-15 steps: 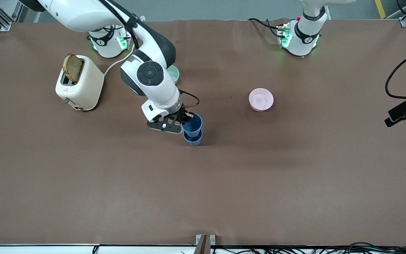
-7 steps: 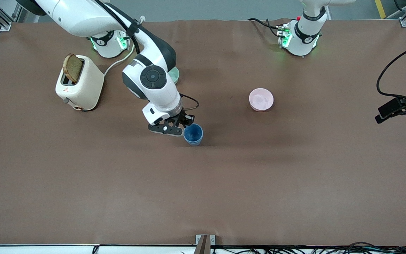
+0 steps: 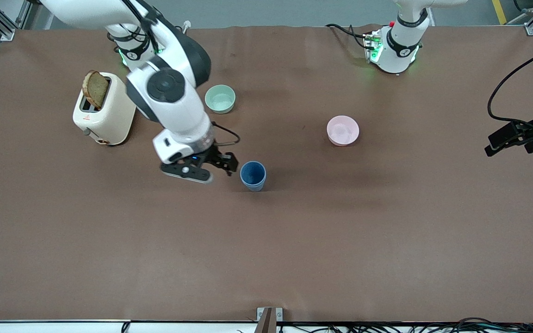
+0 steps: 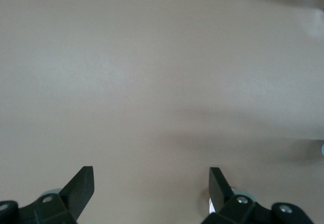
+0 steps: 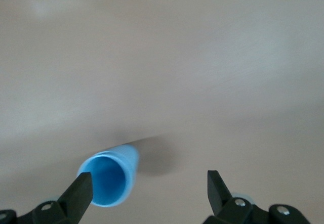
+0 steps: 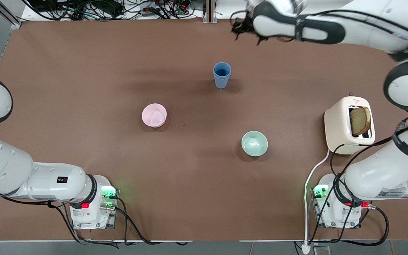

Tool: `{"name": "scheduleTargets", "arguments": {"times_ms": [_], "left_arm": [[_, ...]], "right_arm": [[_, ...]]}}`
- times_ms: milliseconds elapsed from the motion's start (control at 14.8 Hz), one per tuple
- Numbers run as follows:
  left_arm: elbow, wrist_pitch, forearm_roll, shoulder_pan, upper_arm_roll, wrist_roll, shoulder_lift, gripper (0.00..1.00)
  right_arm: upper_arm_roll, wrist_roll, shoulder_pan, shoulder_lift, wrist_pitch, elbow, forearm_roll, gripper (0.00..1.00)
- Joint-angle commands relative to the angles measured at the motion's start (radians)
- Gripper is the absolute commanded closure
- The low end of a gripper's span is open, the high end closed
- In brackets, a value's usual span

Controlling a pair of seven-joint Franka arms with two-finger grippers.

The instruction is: Stack blue cups with both arms

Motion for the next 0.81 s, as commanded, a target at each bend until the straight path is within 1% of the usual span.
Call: {"name": "scheduleTargets", "arguments": {"times_ms": [0,68,203,271,406,542,745], "left_arm": [[-0.007,-0.051,0.012,-0.002,-0.004,0.008,-0.023,0.00],[-0.004,-0.081,0.017,0.000,-0.004,0.009,-0.023,0.00],[0.013,-0.118,0.091,-0.006,-0.018,0.009,-0.023,0.00],[0.014,-0.121,0.109,0.000,-0.035,0.013,-0.023,0.00],[0.019,-0.121,0.098,0.007,-0.036,0.019,-0.025,0.00],[0.028,-0.121,0.096,0.007,-0.035,0.019,-0.025,0.00],[0.054,-0.121,0.060,0.007,-0.033,0.016,-0.026,0.00]], "right_arm": [[-0.020,-0.129,-0.073,-0.124,-0.088,-0.024,0.049,0.00],[-0.075,-0.187,-0.073,-0.163,-0.101,-0.026,0.058,0.00],[-0.181,-0.308,-0.069,-0.236,-0.118,-0.026,0.125,0.00],[-0.236,-0.368,-0.066,-0.264,-0.131,-0.027,0.149,0.00],[-0.332,-0.531,-0.064,-0.309,-0.188,-0.026,0.173,0.00],[-0.440,-0.684,-0.061,-0.353,-0.232,-0.027,0.221,0.00],[-0.569,-0.871,-0.061,-0.398,-0.315,-0.024,0.287,0.00]]}}
